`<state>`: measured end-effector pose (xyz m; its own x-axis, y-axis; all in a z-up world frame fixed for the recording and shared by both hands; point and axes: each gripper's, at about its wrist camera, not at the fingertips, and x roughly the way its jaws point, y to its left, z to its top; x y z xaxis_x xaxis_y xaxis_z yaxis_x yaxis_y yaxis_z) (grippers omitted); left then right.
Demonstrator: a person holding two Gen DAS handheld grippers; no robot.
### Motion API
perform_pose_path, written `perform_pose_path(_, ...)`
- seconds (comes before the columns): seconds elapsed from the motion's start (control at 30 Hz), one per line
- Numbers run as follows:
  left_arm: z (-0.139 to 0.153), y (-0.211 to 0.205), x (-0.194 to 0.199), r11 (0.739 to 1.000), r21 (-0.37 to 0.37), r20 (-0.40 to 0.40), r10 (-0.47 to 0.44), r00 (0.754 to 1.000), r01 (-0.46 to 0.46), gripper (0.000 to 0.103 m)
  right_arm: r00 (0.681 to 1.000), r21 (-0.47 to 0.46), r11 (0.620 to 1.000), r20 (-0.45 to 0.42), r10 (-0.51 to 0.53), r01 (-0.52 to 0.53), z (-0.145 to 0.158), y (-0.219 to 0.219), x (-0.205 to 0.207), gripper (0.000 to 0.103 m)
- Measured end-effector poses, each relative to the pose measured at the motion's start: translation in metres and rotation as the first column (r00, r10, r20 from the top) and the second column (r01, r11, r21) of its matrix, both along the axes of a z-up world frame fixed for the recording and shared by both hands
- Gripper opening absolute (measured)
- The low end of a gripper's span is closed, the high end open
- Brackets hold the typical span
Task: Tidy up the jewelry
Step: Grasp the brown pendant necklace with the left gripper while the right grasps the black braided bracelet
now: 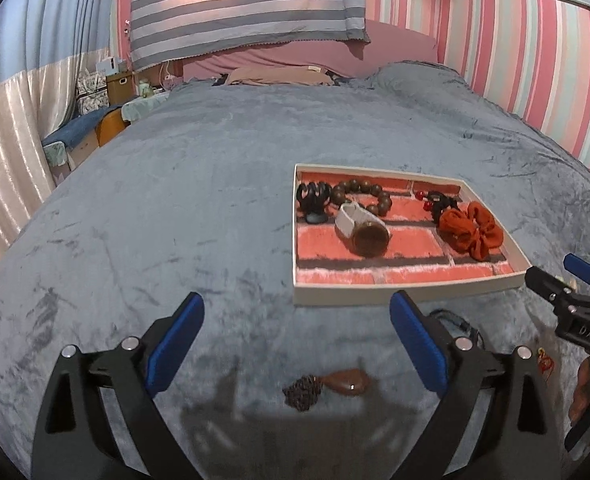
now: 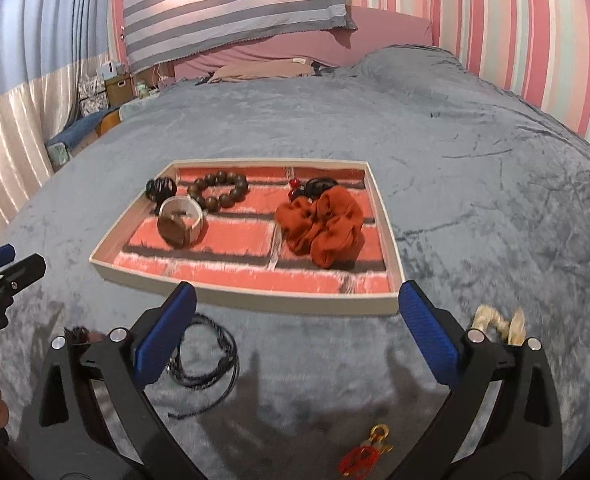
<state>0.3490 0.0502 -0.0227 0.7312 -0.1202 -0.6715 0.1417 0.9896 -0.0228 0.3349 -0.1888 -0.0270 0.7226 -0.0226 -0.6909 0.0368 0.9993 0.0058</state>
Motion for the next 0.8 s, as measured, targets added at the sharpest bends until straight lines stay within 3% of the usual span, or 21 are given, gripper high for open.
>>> perform_pose_path(0.3, -0.033, -0.001, -0.011, 1.0, -0.008, -0.048, -0.003, 0.999, 0.003, 0.092, 0.998, -0.021, 0.999, -0.049, 0.025, -0.026, -0.029, 0.019, -0.007, 0.097)
perform_pose_path(0.53, -0.054, 0.013, -0.012, 1.0, 0.0, -0.078, 0.011, 0.997, -0.011, 0.092, 0.994, -0.028, 0.999, -0.099, 0.039, -0.042, -0.051, 0.024, -0.003, 0.086)
perform_pose_path(0.8, -0.07, 0.02, -0.012, 1.0, -0.016, -0.101, -0.009, 0.995, 0.007, 0.091, 0.991, -0.022, 0.999, -0.128, 0.033, -0.036, -0.065, 0.029, 0.003, 0.082)
